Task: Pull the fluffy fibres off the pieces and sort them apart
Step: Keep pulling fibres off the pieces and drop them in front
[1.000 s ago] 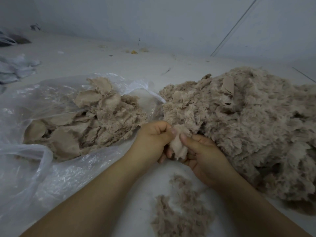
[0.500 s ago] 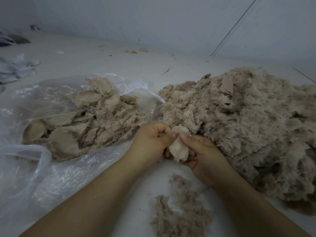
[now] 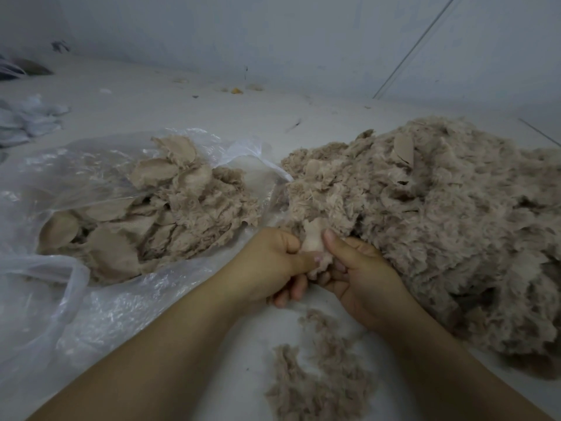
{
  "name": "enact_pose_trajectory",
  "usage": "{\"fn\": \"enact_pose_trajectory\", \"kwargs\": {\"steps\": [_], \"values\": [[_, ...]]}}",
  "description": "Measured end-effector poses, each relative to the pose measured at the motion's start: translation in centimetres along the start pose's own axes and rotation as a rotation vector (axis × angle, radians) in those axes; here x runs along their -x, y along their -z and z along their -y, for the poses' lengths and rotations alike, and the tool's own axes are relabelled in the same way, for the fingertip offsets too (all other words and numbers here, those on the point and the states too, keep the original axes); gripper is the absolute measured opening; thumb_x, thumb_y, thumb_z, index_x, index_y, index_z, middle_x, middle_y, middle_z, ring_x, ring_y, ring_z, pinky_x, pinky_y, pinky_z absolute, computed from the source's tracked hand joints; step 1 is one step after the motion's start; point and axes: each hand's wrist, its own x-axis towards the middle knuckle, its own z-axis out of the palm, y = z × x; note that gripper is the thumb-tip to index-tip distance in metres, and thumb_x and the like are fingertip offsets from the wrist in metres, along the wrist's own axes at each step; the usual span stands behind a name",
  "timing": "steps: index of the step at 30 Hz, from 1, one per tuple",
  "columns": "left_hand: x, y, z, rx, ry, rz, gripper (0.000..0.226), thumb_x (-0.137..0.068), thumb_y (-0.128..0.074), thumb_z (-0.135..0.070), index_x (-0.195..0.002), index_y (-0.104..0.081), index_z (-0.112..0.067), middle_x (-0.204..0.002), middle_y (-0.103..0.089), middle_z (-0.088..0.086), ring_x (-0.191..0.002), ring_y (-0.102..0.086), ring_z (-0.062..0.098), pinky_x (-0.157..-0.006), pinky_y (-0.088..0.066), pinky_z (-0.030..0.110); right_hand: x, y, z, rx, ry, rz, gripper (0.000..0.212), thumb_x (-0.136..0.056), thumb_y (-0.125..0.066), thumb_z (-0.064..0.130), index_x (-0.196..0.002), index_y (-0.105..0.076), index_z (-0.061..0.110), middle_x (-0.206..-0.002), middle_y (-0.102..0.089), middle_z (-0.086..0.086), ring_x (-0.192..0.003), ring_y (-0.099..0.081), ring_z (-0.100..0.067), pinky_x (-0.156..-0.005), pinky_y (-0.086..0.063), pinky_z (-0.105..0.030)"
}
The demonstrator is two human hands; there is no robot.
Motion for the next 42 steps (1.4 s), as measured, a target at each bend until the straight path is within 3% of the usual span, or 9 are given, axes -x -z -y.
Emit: {"fn": "enact_pose_trajectory", "kwargs": {"steps": [4, 13, 17, 20, 24, 27, 31, 35, 42], "values": [[-0.1, 1.6, -0.5, 0.156, 0.014, 0.04, 0.034, -0.094, -0.06, -0.02, -0.064, -0.067, -0.004, -0.042, -0.052, 0.014, -0.025, -0.036, 0.016, -0.032, -0.024, 0.016, 0.0, -0.1, 0.0, -0.022, 0.001, 0.003, 0.031, -0.081, -0.059, 0.032, -0.059, -0.073, 0.016, -0.045, -0.052, 0.003, -0.044, -0.049, -0.005, -0.048, -0.043, -0.016], [0.2, 1.3, -0.5, -0.028, 0.032, 0.055, 0.046, -0.084, -0.07, -0.044, -0.068, -0.065, -0.001, -0.045, -0.055, 0.016, -0.027, -0.041, 0.019, -0.032, -0.029, 0.017, 0.0, 0.0, 0.0, 0.012, -0.016, 0.014, 0.042, -0.085, -0.059, 0.028, -0.102, -0.066, -0.011, -0.089, -0.068, -0.025, -0.078, -0.065, -0.029, -0.077, -0.053, -0.036], [0.1, 0.9, -0.5, 0.054, 0.053, 0.088, 0.03, -0.087, -0.057, -0.015, -0.06, -0.065, -0.005, -0.043, -0.053, 0.015, -0.024, -0.039, 0.017, -0.031, -0.028, 0.016, 0.1, -0.1, 0.1, 0.025, -0.008, 0.041, 0.035, -0.08, -0.06, 0.026, -0.091, -0.063, -0.007, -0.069, -0.063, -0.017, -0.063, -0.055, -0.025, -0.066, -0.047, -0.032], [0.0, 1.5, -0.7, 0.13, 0.048, 0.009, 0.024, -0.07, -0.05, -0.017, -0.053, -0.065, -0.006, -0.039, -0.049, 0.018, -0.023, -0.034, 0.02, -0.032, -0.025, 0.015, 0.0, -0.1, 0.1, -0.028, -0.035, 0.028, 0.031, -0.075, -0.064, 0.023, -0.091, -0.062, -0.004, -0.06, -0.063, -0.006, -0.051, -0.053, -0.011, -0.049, -0.044, -0.019], [-0.6, 2.1, -0.3, 0.173, 0.005, -0.198, 0.035, -0.076, -0.05, -0.029, -0.054, -0.065, -0.007, -0.04, -0.048, 0.019, -0.025, -0.033, 0.02, -0.036, -0.024, 0.015, -0.1, 0.0, 0.0, 0.03, -0.035, 0.023, 0.036, -0.073, -0.065, 0.024, -0.098, -0.07, -0.001, -0.078, -0.068, -0.01, -0.063, -0.056, -0.014, -0.06, -0.048, -0.024], [-0.4, 2.0, -0.2, 0.056, 0.006, -0.087, 0.053, -0.084, -0.063, -0.05, -0.062, -0.065, -0.001, -0.042, -0.051, 0.016, -0.026, -0.037, 0.02, -0.034, -0.027, 0.015, -0.1, 0.0, -0.1, 0.047, -0.021, 0.036, 0.028, -0.074, -0.066, 0.025, -0.09, -0.075, 0.003, -0.078, -0.067, -0.013, -0.063, -0.052, -0.018, -0.059, -0.048, -0.024], [0.1, 1.6, -0.3, -0.067, 0.005, 0.071, 0.033, -0.095, -0.062, -0.024, -0.068, -0.066, -0.004, -0.045, -0.055, 0.011, -0.028, -0.039, 0.016, -0.036, -0.029, 0.019, 0.2, -0.2, 0.2, 0.043, -0.01, 0.056, 0.039, -0.084, -0.059, 0.027, -0.098, -0.069, -0.008, -0.089, -0.068, -0.027, -0.081, -0.065, -0.032, -0.075, -0.055, -0.038], [0.2, 1.9, -0.4, 0.04, -0.013, 0.149, 0.033, -0.096, -0.059, -0.024, -0.082, -0.067, 0.005, -0.041, -0.049, 0.008, -0.028, -0.031, 0.014, -0.036, -0.023, 0.018, 0.1, -0.5, 0.3, -0.072, -0.011, -0.071, 0.031, -0.089, -0.056, 0.021, -0.061, -0.053, 0.009, -0.049, -0.053, -0.003, -0.047, -0.058, -0.013, -0.05, -0.051, -0.024], [-0.1, 2.8, -0.6, 0.198, -0.156, -0.101, 0.028, -0.079, -0.062, -0.021, -0.052, -0.059, -0.014, -0.035, -0.038, 0.007, -0.028, -0.026, 0.016, -0.037, -0.023, 0.014, -0.4, -0.2, 0.2, -0.195, -0.041, -0.054, 0.028, -0.088, -0.054, 0.021, -0.066, -0.057, 0.005, -0.046, -0.032, 0.003, -0.034, -0.03, -0.003, -0.044, -0.04, -0.018]]}}
